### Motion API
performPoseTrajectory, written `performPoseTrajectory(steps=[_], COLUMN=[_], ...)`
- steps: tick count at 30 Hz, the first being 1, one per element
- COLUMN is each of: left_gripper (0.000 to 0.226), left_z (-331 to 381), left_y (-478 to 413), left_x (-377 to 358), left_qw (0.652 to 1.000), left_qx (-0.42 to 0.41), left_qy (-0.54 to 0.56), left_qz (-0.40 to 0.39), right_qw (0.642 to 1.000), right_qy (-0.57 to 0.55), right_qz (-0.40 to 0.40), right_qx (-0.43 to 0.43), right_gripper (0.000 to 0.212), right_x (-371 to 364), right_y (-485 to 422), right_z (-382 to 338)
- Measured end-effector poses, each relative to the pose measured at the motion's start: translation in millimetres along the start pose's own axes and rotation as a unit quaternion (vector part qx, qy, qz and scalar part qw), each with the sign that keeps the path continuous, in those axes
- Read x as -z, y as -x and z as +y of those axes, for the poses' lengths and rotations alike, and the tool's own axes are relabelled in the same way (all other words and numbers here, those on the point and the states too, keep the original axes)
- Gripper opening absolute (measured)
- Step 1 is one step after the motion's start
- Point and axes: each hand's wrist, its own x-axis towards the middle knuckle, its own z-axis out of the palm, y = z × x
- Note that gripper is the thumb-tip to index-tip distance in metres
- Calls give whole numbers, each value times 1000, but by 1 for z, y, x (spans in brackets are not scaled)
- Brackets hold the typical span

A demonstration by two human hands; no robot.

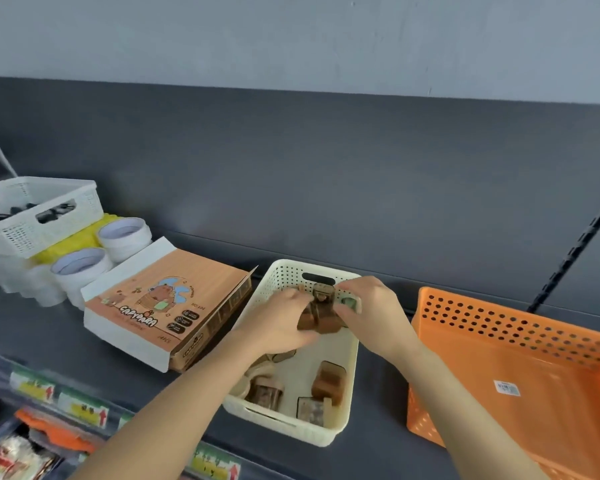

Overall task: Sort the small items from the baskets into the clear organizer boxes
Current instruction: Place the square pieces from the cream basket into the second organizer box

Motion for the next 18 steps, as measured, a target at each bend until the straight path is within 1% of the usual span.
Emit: performPoseTrajectory(steps=[3, 8, 11, 16, 18], left_gripper=[76, 73, 72, 66, 61], left_z=[-4, -6, -3, -5, -3], left_y=[-19, -42, -46, -46, -49], left_x=[-12, -24, -30, -39, -38], left_qw=[1000, 993, 987, 985, 987], left_qx=[-14, -37, -45, -57, -62], left_qy=[-22, -107, -155, -160, -146], left_qz=[-14, 14, 7, 12, -5], right_qw=[1000, 998, 997, 995, 995], right_qy=[-3, -5, 0, 12, 16], right_qz=[15, 54, 63, 74, 75], right_qx=[-19, -40, -44, -60, -66], right_gripper=[38, 37, 34, 32, 35], right_x=[4, 4, 2, -2, -3], right_y=[-1, -2, -1, 2, 4], right_z=[5, 3, 2, 1, 2])
